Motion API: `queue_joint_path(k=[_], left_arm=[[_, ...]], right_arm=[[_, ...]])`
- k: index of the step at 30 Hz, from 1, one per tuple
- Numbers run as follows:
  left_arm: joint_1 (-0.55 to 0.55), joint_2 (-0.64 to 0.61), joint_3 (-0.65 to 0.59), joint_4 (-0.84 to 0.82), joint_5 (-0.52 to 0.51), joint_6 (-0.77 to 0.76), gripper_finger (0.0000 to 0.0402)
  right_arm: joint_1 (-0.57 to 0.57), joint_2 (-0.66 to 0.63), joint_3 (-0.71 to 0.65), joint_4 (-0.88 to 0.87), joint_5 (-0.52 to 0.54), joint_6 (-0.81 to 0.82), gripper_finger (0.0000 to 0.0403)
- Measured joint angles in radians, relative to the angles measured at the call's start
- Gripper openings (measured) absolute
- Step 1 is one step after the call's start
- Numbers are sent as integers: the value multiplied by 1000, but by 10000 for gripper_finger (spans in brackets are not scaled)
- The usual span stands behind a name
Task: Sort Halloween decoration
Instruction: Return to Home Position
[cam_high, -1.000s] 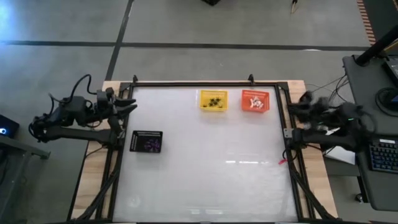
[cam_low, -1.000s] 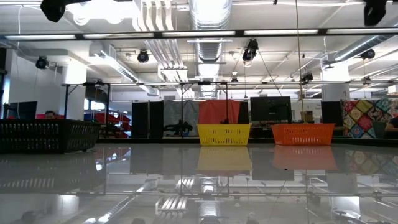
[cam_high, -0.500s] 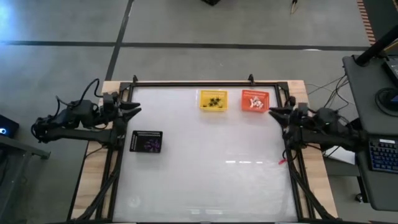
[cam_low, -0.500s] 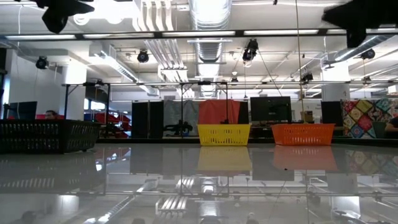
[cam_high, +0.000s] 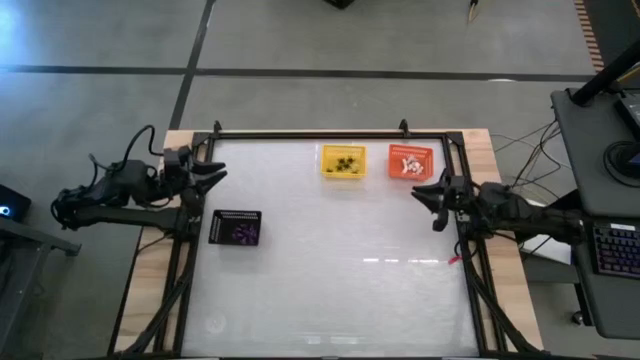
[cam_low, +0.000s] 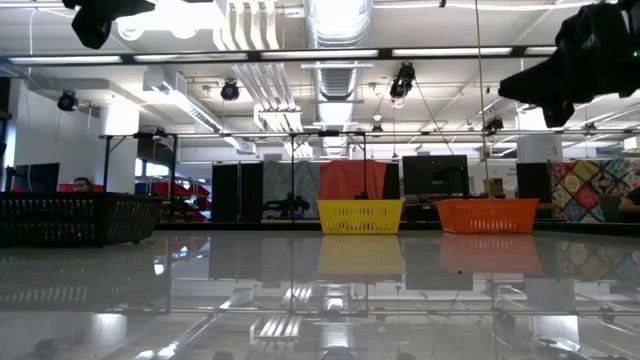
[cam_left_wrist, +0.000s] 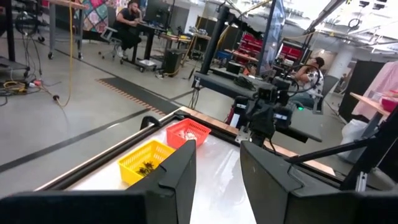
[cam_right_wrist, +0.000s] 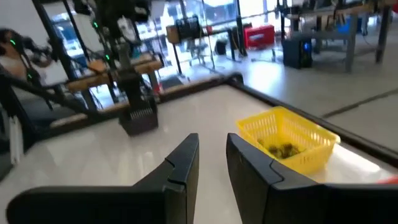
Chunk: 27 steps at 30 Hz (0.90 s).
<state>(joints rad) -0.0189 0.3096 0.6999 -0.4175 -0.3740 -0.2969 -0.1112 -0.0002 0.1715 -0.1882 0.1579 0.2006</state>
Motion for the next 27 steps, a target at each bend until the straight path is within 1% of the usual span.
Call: queue_joint_path(k=[7, 11, 14, 20, 24, 27], left_arm=[[0, 2, -2, -1, 0, -7, 107], [0, 0, -2, -1, 0, -7, 107], [0, 0, -2, -2, 0, -7, 107], [0, 1, -2, -5, 0, -6, 107], [0, 2, -2, -5, 0, -4, 107], [0, 2, -2, -5, 0, -3, 107]], right_arm=[[0, 0, -71, 35, -1, 8, 77], [0, 0, -114, 101, -4, 16, 80], [0, 3, -134, 158, -48, -2, 77], [0, 9, -138, 158, -87, -69, 73], [0, 26, -138, 158, -81, -112, 78], [0, 57, -138, 158, -68, -115, 82]])
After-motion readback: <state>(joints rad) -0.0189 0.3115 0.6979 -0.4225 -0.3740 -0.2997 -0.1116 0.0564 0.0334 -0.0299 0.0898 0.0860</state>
